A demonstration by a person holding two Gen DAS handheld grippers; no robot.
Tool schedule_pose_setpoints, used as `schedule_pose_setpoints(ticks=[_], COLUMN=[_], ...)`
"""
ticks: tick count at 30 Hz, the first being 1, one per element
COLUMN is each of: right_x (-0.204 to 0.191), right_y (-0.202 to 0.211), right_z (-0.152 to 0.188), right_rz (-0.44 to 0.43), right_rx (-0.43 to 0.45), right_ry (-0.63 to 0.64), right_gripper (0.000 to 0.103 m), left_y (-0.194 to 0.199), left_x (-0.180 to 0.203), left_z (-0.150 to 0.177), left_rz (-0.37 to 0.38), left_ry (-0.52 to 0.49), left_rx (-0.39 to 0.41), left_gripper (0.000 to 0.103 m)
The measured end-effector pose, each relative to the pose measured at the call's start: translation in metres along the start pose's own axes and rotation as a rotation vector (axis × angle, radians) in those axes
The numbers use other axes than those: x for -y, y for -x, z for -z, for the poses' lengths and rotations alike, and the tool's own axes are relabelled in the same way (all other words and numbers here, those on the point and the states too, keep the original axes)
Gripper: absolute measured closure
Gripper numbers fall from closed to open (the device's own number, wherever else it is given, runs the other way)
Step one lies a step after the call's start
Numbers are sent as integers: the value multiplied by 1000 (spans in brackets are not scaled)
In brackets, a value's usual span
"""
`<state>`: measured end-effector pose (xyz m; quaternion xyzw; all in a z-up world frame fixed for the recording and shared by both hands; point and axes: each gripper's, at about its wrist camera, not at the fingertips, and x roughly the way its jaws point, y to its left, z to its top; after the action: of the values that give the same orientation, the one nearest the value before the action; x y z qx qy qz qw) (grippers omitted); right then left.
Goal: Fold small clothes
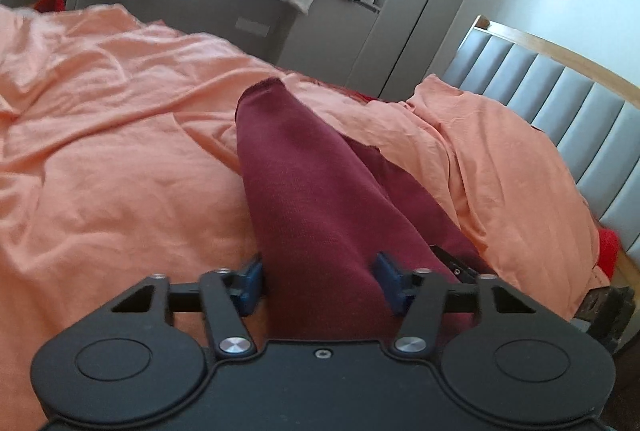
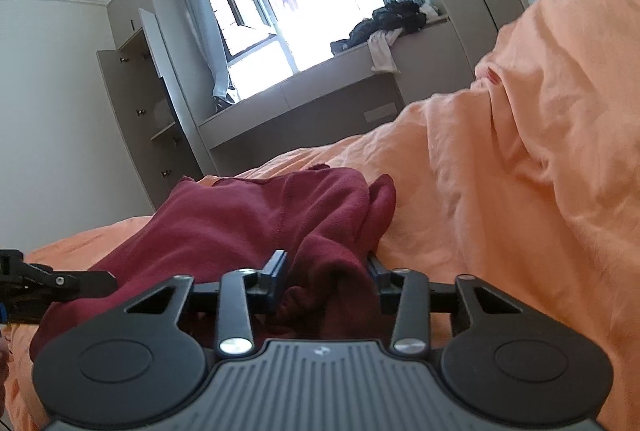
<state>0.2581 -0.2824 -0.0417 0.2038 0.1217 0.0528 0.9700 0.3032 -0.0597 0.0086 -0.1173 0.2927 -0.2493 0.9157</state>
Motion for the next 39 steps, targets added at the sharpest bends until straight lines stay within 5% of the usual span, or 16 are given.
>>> schedule_pose_setpoints(ticks=[8,14,19,26,39], right_x=[-41,-92,-123,-152,-134], right_y=[14,4,-23,-41,-42], right_z=[-11,-18,-18,-3,12], right_rz=[23,-34,-96,-133,-33], right_rx=[130,217,222,205,120], right_ry=[189,344,334,388,350], right_gripper=[83,86,86,86,81], left_y=[18,42,58,71,62], left_x=[13,-2,-17,-49,-55], left_z=[-11,-30,-35,-35,-17], left_rz=[-28,-90,-180,-226,-285], left_ry=[-140,-218,-257,-181,-168], left_rx=[95,238,283,255,204], left_gripper=[72,74,74,74,70])
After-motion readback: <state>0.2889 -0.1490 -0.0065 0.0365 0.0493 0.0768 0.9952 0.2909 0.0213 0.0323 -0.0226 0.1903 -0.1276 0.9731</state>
